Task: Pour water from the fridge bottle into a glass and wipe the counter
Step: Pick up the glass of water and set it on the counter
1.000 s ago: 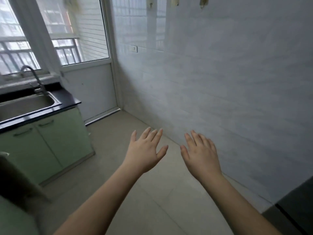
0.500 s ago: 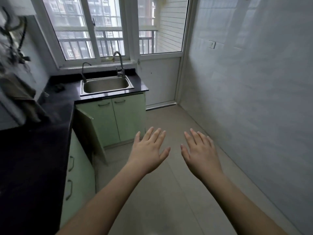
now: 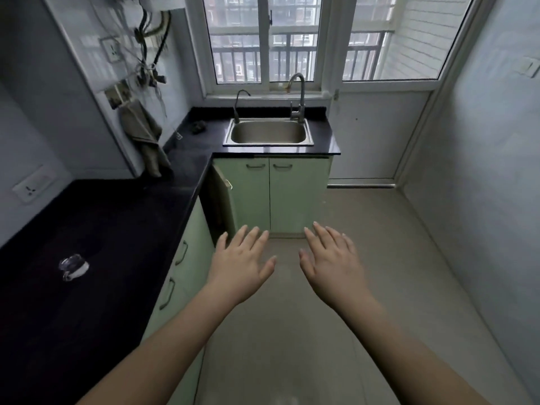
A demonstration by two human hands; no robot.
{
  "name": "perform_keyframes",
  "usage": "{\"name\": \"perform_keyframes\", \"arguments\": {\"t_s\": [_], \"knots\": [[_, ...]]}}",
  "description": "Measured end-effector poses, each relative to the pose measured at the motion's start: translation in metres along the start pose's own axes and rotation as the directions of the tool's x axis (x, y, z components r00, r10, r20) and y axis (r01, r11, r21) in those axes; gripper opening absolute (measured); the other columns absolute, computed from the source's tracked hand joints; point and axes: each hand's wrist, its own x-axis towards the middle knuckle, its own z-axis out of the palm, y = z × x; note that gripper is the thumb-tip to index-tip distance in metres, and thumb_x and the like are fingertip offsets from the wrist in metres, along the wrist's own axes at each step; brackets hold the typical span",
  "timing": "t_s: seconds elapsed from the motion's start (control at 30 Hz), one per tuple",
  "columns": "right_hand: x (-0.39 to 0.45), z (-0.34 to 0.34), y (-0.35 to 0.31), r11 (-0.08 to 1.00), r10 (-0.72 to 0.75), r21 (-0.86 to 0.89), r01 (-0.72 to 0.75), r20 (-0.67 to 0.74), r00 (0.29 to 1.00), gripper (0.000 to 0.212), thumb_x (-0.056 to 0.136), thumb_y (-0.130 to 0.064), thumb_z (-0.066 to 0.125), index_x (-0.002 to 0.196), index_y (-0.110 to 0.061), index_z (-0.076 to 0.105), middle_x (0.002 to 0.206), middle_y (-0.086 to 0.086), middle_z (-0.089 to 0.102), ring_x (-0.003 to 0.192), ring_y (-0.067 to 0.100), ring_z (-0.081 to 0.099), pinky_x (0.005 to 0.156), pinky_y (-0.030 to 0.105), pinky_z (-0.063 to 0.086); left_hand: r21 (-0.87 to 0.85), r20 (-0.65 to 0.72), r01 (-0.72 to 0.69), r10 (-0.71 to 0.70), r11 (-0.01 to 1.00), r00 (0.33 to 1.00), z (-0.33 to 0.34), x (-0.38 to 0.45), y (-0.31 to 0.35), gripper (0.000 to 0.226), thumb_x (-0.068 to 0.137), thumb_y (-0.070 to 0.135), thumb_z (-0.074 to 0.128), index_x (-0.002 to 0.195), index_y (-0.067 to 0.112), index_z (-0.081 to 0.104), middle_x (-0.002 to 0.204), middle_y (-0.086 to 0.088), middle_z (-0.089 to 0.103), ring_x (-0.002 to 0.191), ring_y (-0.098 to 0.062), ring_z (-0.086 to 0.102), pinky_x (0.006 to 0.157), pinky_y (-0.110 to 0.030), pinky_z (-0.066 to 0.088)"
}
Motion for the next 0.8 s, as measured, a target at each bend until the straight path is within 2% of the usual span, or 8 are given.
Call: {"name": "perform_keyframes", "arguments": {"t_s": [0.1, 0.2, 0.27, 0.33, 0.5, 0.7, 0.8], "knots": [[0.025, 0.008, -0.004, 0.995, -0.097, 0.007, 0.097, 0.024, 0.995, 0.058, 0.091, -0.046, 0.03, 0.131, -0.017, 0.061, 0.136, 0.007, 0.058, 0.123, 0.027, 0.055, 0.103, 0.045, 0.041, -0.013, 0.019, 0.095, -0.095, 0.995, 0.995, 0.002, 0.001, -0.014, 0.088, 0.078, 0.064, -0.014, 0.157, 0.031, 0.007, 0.165, 0.007, 0.011, 0.152, -0.014, 0.003, 0.12, -0.047, 0.006], [0.043, 0.018, -0.017, 0.98, -0.197, 0.027, 0.196, 0.065, 0.978, 0.063, 0.092, -0.049, 0.022, 0.139, -0.019, 0.051, 0.145, 0.005, 0.049, 0.132, 0.026, 0.046, 0.11, 0.045, 0.034, -0.011, 0.028, 0.187, -0.186, 0.982, 0.982, 0.003, -0.004, -0.03, 0.075, 0.091, 0.064, -0.002, 0.157, 0.03, 0.006, 0.165, 0.006, 0.01, 0.151, -0.014, 0.003, 0.121, -0.048, 0.01], [0.052, 0.024, -0.031, 0.964, -0.267, 0.044, 0.264, 0.082, 0.96, 0.065, 0.092, -0.049, 0.018, 0.143, -0.02, 0.046, 0.149, 0.004, 0.045, 0.137, 0.025, 0.041, 0.113, 0.044, 0.029, 0.006, 0.02, 0.239, -0.239, 0.971, 0.971, 0.004, -0.009, -0.041, 0.077, 0.09, 0.063, -0.004, 0.157, 0.029, 0.008, 0.164, 0.005, 0.013, 0.151, -0.015, 0.005, 0.121, -0.046, 0.01], [0.06, 0.031, -0.047, 0.944, -0.327, 0.061, 0.323, 0.076, 0.942, 0.063, 0.093, -0.048, 0.021, 0.141, -0.019, 0.05, 0.147, 0.006, 0.048, 0.134, 0.026, 0.044, 0.111, 0.045, 0.033, 0.032, 0.008, 0.291, -0.291, 0.956, 0.957, 0.005, -0.014, -0.051, 0.084, 0.083, 0.063, -0.01, 0.157, 0.028, 0.011, 0.164, 0.003, 0.018, 0.151, -0.016, 0.009, 0.12, -0.045, 0.011], [0.079, 0.046, -0.091, 0.895, -0.438, 0.114, 0.43, 0.049, 0.898, 0.057, 0.092, -0.045, 0.03, 0.133, -0.016, 0.058, 0.138, 0.008, 0.057, 0.126, 0.029, 0.053, 0.105, 0.047, 0.042, 0.01, -0.004, 0.42, -0.42, 0.908, 0.908, 0.008, -0.024, -0.087, 0.085, 0.082, 0.062, -0.011, 0.156, 0.029, 0.012, 0.163, 0.001, 0.02, 0.151, -0.018, 0.011, 0.119, -0.045, 0.015], [0.108, 0.077, -0.156, 0.834, -0.549, 0.127, 0.537, 0.09, 0.831, 0.062, 0.094, -0.048, 0.023, 0.142, -0.018, 0.048, 0.147, 0.006, 0.048, 0.135, 0.027, 0.044, 0.112, 0.046, 0.034, -0.003, -0.025, 0.528, -0.528, 0.849, 0.849, 0.024, -0.031, -0.151, 0.08, 0.087, 0.061, -0.004, 0.156, 0.027, 0.019, 0.161, 0.001, 0.025, 0.15, -0.018, 0.015, 0.119, -0.044, 0.018], [0.127, 0.095, -0.194, 0.808, -0.586, 0.137, 0.573, 0.093, 0.805, 0.062, 0.095, -0.048, 0.022, 0.143, -0.019, 0.046, 0.148, 0.006, 0.047, 0.137, 0.027, 0.042, 0.113, 0.046, 0.032, -0.027, -0.017, 0.565, -0.565, 0.825, 0.825, 0.032, -0.032, -0.186, 0.083, 0.085, 0.062, -0.008, 0.156, 0.027, 0.019, 0.162, 0.001, 0.025, 0.15, -0.018, 0.014, 0.12, -0.044, 0.018]]}}
